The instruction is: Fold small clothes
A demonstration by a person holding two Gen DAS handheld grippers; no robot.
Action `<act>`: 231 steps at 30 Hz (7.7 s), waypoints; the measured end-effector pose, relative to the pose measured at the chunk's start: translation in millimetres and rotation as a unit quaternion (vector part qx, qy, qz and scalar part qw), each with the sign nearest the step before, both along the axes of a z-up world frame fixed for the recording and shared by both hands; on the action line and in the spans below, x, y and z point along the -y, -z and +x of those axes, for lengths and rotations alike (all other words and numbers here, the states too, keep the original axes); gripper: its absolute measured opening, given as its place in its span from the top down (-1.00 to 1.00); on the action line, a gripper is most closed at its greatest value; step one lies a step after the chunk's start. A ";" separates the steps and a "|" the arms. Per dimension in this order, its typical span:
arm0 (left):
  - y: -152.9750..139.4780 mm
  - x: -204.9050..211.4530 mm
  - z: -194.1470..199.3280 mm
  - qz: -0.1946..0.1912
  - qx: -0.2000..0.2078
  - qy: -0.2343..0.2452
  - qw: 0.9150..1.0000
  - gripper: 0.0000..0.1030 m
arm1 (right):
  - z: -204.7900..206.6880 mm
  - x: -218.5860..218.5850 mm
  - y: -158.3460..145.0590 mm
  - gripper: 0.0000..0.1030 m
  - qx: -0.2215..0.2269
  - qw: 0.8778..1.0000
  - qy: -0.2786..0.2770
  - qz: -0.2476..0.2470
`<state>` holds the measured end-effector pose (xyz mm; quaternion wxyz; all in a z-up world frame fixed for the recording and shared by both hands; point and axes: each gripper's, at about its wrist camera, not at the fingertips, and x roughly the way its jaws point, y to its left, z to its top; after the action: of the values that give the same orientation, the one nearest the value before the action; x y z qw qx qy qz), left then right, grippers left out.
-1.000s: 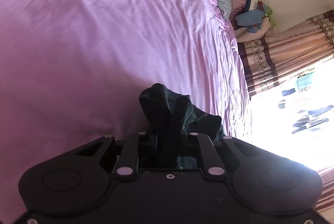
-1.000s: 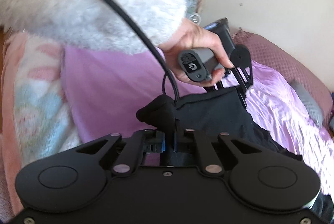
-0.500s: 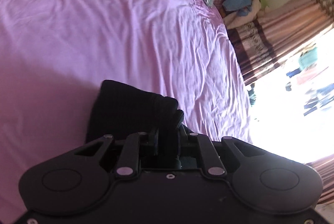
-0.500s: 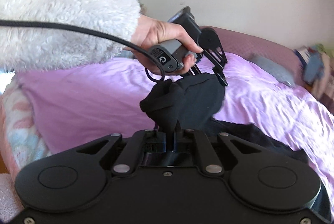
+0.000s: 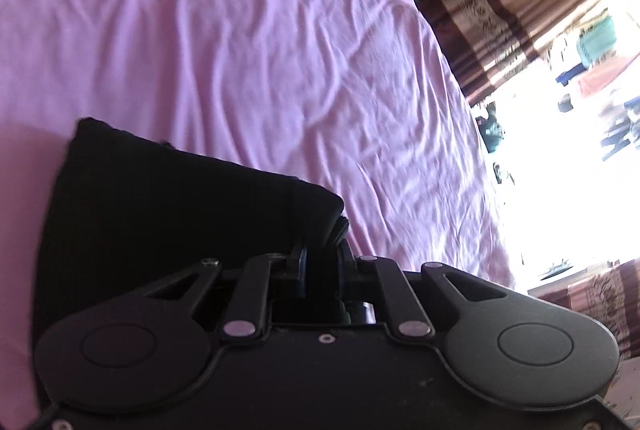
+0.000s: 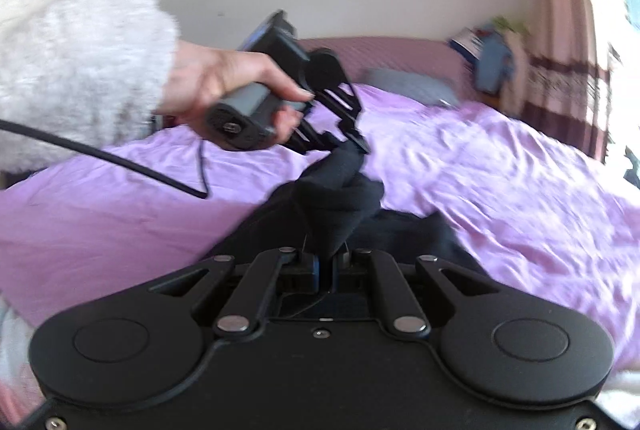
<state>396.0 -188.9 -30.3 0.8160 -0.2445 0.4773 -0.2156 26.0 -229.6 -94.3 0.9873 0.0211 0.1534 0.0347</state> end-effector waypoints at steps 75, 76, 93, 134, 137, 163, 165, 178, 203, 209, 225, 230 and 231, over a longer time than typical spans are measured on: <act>105.7 -130.7 -227.9 -0.059 0.020 -0.008 0.998 -0.03 | 242.7 155.1 49.2 0.71 -0.211 0.908 -0.087 0.352; 103.5 -129.8 -228.5 -0.059 0.023 -0.006 0.998 -0.02 | 239.0 156.7 44.9 0.73 -0.202 0.907 -0.090 0.357; 102.4 -106.5 -218.1 -0.023 0.029 0.052 0.998 -0.05 | 202.5 211.4 63.0 0.16 -0.190 0.878 -0.033 0.437; 143.9 -116.5 -270.7 -0.264 -0.028 -0.202 0.943 0.52 | -15.8 183.4 74.7 0.69 -0.179 0.842 0.036 0.508; 127.4 -131.7 -275.2 -0.256 0.019 -0.200 0.945 0.79 | -23.2 179.7 62.7 0.76 -0.156 0.846 0.022 0.509; 68.8 -93.6 -263.5 -0.066 0.175 -0.057 0.981 0.08 | -4.3 115.7 2.2 0.40 -0.105 0.961 -0.015 0.256; 74.7 -86.9 -251.7 -0.039 0.175 -0.050 0.983 0.08 | 7.3 110.8 10.2 0.40 -0.111 0.962 -0.013 0.247; 125.1 -81.8 -227.5 -0.025 0.137 -0.044 0.989 0.03 | 10.3 139.2 71.5 0.64 -0.155 0.940 0.045 0.299; 120.1 -78.1 116.0 -0.011 0.113 -0.016 0.993 0.00 | 244.4 116.1 37.5 0.19 -0.179 0.963 -0.032 0.201; 148.8 -88.1 132.2 -0.023 0.091 -0.029 0.995 -0.01 | 241.6 125.6 53.7 0.23 -0.170 0.955 -0.025 0.240; 55.9 -98.0 -127.7 -0.119 0.152 0.047 0.980 -0.04 | 53.6 95.8 -13.6 -0.31 -0.078 0.978 -0.081 0.173; 77.4 -76.2 -184.9 -0.103 0.127 0.056 0.985 -0.05 | 26.7 91.1 7.0 -0.31 -0.117 0.975 -0.072 0.174; 86.0 -77.0 -191.2 -0.109 0.111 0.046 0.987 -0.06 | 23.6 92.4 10.8 -0.31 -0.123 0.975 -0.061 0.175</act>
<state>204.8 -111.9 -116.3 0.8217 -0.2842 0.3682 -0.3293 49.6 -322.0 -105.1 0.9381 0.1877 0.2660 0.1186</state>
